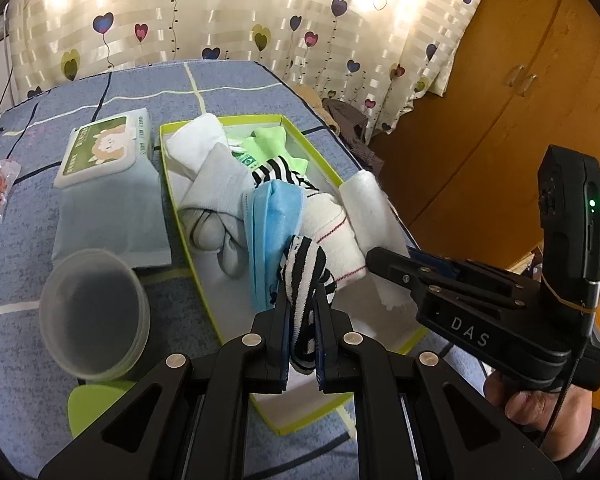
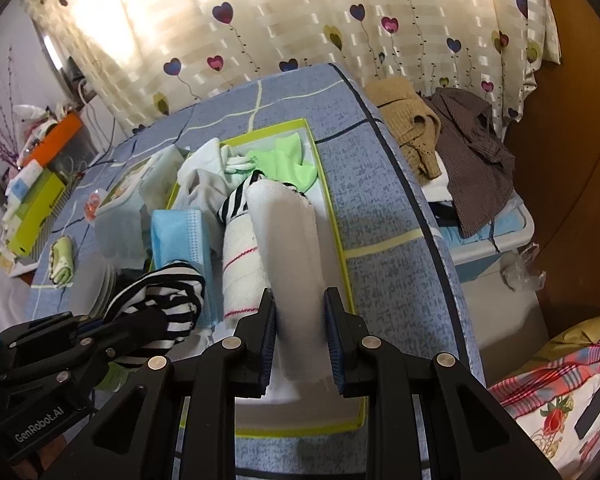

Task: Organize soft objects
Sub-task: 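Lower the sock and white cloth into the tray and open both grippers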

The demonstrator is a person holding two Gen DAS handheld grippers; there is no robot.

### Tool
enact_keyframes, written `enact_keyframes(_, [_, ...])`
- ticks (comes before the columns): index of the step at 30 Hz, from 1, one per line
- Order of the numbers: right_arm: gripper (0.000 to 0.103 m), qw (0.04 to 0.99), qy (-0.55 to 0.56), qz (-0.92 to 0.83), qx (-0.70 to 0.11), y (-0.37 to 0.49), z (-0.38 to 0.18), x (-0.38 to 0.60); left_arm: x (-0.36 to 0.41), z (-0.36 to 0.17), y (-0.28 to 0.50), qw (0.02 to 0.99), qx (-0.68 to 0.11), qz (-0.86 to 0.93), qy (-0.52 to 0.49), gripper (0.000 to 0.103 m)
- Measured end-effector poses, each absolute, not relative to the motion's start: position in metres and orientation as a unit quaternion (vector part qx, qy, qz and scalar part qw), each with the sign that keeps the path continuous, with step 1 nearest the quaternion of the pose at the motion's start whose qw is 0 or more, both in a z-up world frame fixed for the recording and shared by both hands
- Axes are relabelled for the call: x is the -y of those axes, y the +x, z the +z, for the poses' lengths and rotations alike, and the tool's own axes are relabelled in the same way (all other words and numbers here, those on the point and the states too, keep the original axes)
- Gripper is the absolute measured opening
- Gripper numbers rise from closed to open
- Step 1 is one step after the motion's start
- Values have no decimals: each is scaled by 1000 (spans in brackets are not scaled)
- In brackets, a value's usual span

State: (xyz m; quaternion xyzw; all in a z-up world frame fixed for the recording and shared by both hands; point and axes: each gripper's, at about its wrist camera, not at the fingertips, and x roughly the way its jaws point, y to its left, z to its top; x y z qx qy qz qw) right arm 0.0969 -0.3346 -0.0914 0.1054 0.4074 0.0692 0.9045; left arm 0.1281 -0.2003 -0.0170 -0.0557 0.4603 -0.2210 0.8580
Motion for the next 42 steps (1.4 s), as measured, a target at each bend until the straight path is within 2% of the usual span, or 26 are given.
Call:
enact_keyframes(12, [22, 897, 102, 78, -423, 106, -98, 333, 205, -20, 134, 860, -463, -209, -52, 10])
enact_keyframes(15, [25, 895, 101, 79, -427, 100, -98, 330, 205, -23, 128, 855, -470, -214, -52, 10])
enact_keyframes(17, [32, 896, 96, 77, -427, 96, -97, 328, 203, -23, 124, 855, -470, -213, -49, 10])
enact_keyframes(18, [40, 896, 95, 76, -426, 94, -96, 328, 202, -23, 123, 855, -471, -212, -50, 10])
enact_keyframes(19, [44, 898, 95, 75, -424, 92, -94, 328, 199, -23, 122, 854, -473, -211, -54, 10])
enact_keyframes(26, [44, 907, 95, 78, -403, 78, -81, 327, 194, -17, 115, 855, -468, -215, -60, 12])
enact_keyframes(29, [44, 908, 96, 78, -400, 73, -78, 327, 196, -18, 114, 854, -469, -218, -56, 17])
enact_keyframes(34, [44, 909, 96, 75, -398, 67, -77, 328, 197, -19, 112, 854, -469, -220, -53, 35])
enact_keyframes(42, [44, 914, 97, 75, -387, 59, -68, 327, 191, -4, 103, 864, -449, -219, -54, 35])
